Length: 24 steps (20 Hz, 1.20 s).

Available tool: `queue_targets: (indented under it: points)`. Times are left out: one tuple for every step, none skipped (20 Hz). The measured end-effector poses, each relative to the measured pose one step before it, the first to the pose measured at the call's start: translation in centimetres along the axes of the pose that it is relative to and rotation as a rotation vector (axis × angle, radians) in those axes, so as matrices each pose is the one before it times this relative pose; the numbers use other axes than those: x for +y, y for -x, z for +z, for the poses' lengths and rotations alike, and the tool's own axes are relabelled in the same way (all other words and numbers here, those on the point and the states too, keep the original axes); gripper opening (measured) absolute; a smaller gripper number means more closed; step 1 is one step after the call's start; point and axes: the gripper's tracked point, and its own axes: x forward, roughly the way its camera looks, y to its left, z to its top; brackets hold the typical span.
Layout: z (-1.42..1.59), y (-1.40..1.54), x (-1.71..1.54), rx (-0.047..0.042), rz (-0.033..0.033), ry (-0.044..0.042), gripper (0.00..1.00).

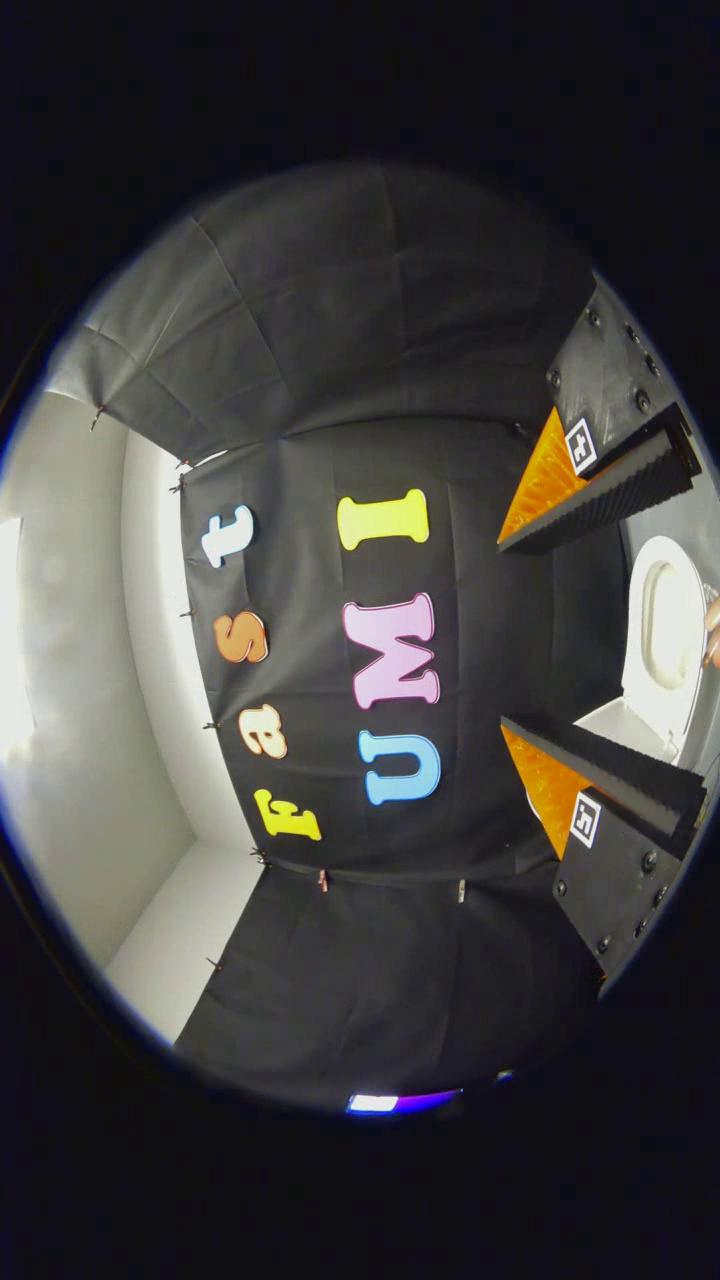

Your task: Open the toilet lid.

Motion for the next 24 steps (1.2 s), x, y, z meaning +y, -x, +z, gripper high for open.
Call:
queue_targets:
  points:
    - [0.182,0.401,0.502,-0.00780,0.00885,-0.00436,0.99]
    - [0.000,-0.002,0.230,-0.00431,0.00526,-0.00121,0.99]
    - [-0.050,0.052,0.017,-0.00092,0.00171,0.00132,0.99]
    - [-0.186,-0.054,0.081,0.00359,0.00149,-0.00029,0.99]
    - [-0.068,-0.018,0.133,0.00453,0.00292,-0.00235,0.99]
    - [-0.129,-0.095,0.151,0.00446,0.00272,-0.00309,0.99]
    - [-0.135,-0.009,0.011,0.00427,0.00043,-0.00211,0.99]
    - [-0.039,-0.127,-0.070,0.00266,-0.00225,-0.00125,0.99]
    - [0.001,-0.021,-0.061,0.00117,-0.00287,-0.00049,0.99]
    - [-0.124,-0.081,0.087,0.00203,-0.00124,0.00094,0.99]
    - [-0.141,-0.104,0.072,0.00336,0.00092,0.00166,0.99]
    - [-0.145,-0.004,0.132,0.00382,0.00043,0.00372,0.99]
    - [-0.119,-0.043,-0.026,0.00275,-0.00037,0.00438,0.99]
    - [-0.141,-0.053,0.021,0.00179,0.00001,0.00360,0.99]
    - [0.029,-0.026,0.064,0.00076,0.00148,0.00135,0.99]
    - [-0.022,-0.104,-0.002,0.00098,0.00008,0.00043,0.99]
    - [-0.010,-0.030,-0.094,0.00081,-0.00245,0.00000,0.99]
    - [-0.036,-0.048,-0.138,0.00080,-0.00349,-0.00186,0.99]
    - [0.002,-0.015,-0.090,0.00035,-0.00184,-0.00369,0.99]
    - [-0.053,-0.100,-0.046,0.00152,-0.00101,-0.00271,0.99]
    - [-0.109,-0.014,-0.055,0.00213,-0.00127,-0.00028,0.99]
    - [-0.094,0.007,-0.100,0.00244,-0.00200,0.00113,0.99]
    - [-0.034,0.032,-0.107,0.00155,-0.00122,0.00079,0.99]
    - [0.054,-0.064,-0.036,0.00085,-0.00084,-0.00011,0.99]
